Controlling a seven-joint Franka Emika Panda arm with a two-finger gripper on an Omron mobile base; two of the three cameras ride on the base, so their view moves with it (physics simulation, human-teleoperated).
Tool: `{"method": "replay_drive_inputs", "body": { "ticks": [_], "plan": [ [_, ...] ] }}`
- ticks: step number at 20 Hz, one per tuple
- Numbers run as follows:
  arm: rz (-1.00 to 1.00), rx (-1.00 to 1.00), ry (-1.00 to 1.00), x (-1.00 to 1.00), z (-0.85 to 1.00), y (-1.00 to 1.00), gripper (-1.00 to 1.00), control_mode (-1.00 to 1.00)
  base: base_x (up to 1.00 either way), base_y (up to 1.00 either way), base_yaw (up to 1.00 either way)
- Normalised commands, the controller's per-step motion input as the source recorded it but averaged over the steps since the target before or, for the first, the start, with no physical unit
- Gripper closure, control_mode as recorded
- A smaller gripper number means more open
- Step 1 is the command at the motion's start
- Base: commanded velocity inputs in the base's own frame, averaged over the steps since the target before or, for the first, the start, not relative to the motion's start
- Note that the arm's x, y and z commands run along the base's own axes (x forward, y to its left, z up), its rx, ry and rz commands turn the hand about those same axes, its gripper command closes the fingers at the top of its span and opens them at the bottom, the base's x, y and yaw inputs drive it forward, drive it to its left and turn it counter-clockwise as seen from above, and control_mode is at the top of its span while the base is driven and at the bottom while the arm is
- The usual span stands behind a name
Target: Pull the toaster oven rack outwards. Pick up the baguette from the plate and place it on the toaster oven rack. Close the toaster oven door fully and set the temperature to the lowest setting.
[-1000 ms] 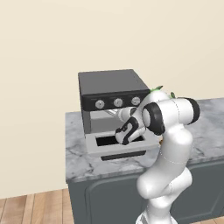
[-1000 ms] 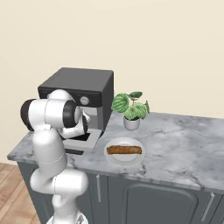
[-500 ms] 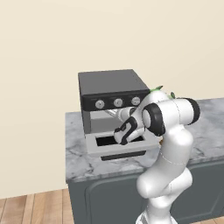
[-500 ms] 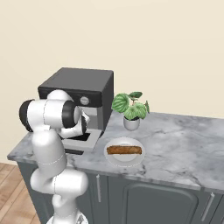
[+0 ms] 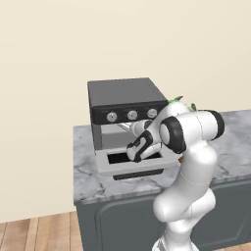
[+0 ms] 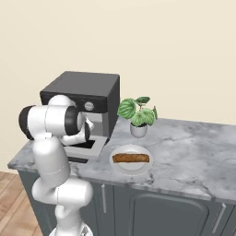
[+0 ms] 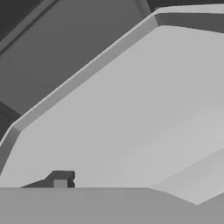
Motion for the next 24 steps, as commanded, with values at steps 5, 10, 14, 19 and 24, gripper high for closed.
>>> {"method": "replay_drive_inputs", "body": {
  "ticks": [5,10,14,19,24],
  "plan": [
    [0.0,-0.06,0.01,-0.49,-0.62,0.2,1.0,-1.0,0.0,0.0,0.0],
    [0.0,-0.12,0.01,-0.71,-0.76,0.19,1.0,-1.0,0.0,0.0,0.0],
    [0.0,-0.14,0.04,-0.65,-0.73,0.18,1.0,-1.0,0.0,0.0,0.0],
    [0.0,-0.04,0.12,-0.67,-0.58,0.19,1.0,-1.0,0.0,0.0,0.0],
    [0.0,0.0,0.28,-0.71,-0.5,0.21,1.0,-1.0,0.0,0.0,0.0]
  ]
}}
